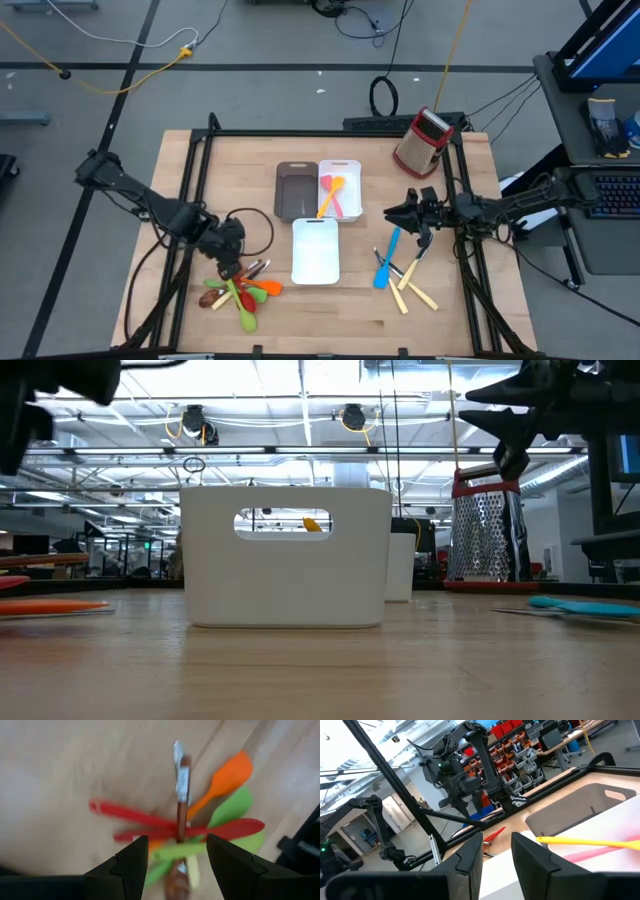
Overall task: Pick & Place Kitchen Items
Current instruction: Put the green serving spoon into the black bin
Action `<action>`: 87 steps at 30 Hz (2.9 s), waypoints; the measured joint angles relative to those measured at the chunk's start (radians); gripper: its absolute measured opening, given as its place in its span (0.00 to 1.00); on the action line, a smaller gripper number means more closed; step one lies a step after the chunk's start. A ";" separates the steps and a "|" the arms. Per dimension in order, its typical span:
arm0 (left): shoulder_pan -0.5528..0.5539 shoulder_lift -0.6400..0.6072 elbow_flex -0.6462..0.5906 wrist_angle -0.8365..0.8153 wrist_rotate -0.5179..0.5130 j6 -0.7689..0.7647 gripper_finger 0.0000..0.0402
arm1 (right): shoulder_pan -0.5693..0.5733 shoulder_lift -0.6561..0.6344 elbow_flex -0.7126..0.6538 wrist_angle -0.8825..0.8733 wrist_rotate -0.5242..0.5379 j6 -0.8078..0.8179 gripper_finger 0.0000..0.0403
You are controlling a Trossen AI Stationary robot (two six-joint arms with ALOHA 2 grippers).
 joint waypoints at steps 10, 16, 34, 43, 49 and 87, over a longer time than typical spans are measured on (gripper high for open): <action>-0.074 0.007 0.000 -0.011 0.174 -0.559 0.52 | 0.000 -0.034 -0.006 0.002 0.001 -0.124 0.23; -0.160 0.007 0.000 -0.007 0.191 -0.868 0.52 | 0.000 -0.036 -0.006 0.002 0.001 -0.147 0.23; -0.305 0.061 -0.001 -0.007 -0.099 -1.199 0.52 | 0.000 -0.036 -0.006 -0.001 -0.001 -0.146 0.23; -0.305 0.186 -0.002 0.023 -0.058 -1.232 0.52 | 0.000 -0.036 -0.006 -0.001 -0.002 -0.147 0.23; -0.317 0.212 -0.002 0.017 -0.028 -1.258 0.52 | 0.000 -0.036 -0.006 -0.002 -0.002 -0.148 0.23; -0.276 0.396 -0.002 0.149 0.043 -1.299 0.68 | 0.000 -0.036 -0.005 -0.047 -0.003 -0.156 0.23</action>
